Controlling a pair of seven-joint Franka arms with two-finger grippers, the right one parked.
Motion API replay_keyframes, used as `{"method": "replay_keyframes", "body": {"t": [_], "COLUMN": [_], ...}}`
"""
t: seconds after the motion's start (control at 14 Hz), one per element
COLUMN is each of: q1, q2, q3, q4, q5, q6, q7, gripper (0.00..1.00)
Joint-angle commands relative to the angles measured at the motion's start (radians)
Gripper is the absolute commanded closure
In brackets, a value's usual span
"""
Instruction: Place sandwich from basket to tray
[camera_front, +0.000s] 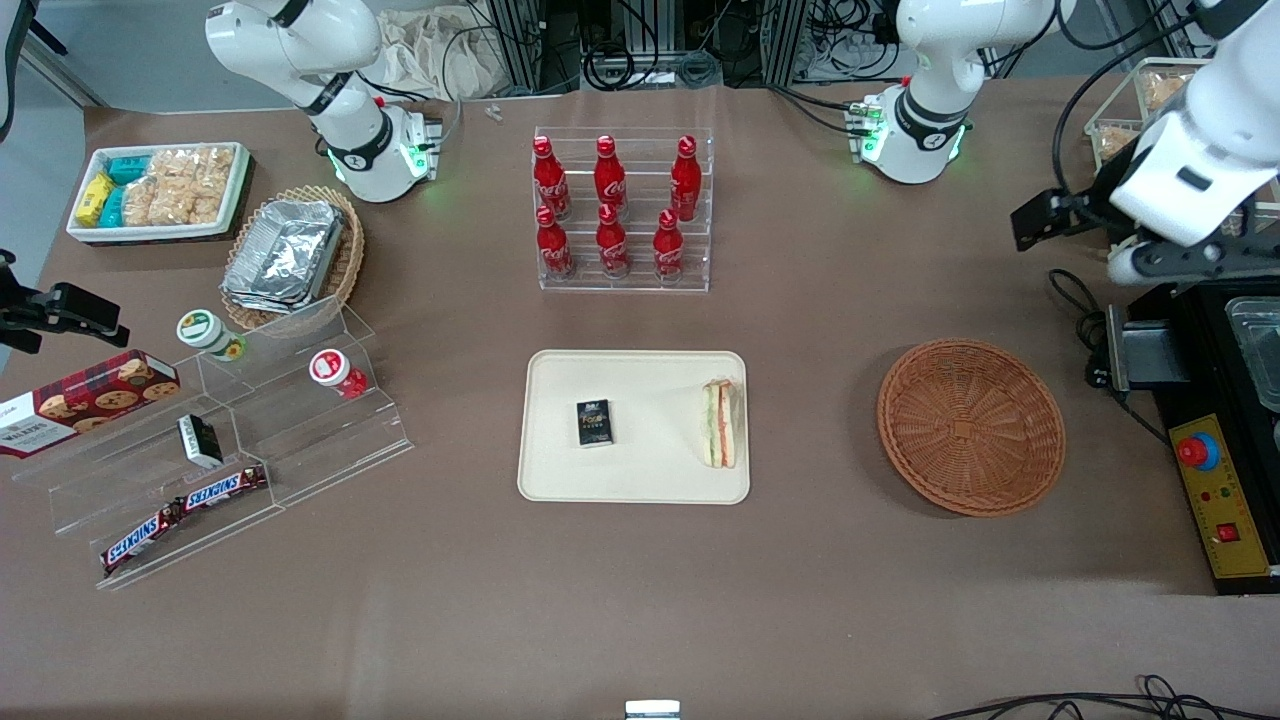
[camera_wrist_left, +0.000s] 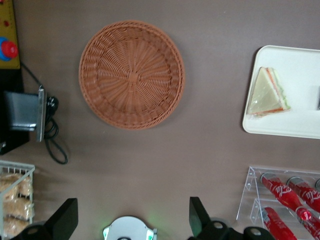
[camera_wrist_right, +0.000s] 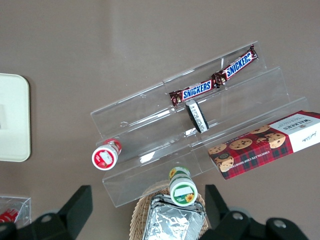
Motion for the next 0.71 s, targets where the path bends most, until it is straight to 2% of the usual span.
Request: {"method": "replay_keyframes", "body": {"t": [0.0,0.64], "q1": [-0.070,-0.091], "q2": [-0.048,-0.027], "q3": [0.070,0.073], "q4": [-0.041,-0.006], "q5": [-0.014,-0.006], "q6": [-0.016,-0.018], "q7": [-0.003,-0.019], "gripper": [0.00,0.00]}}
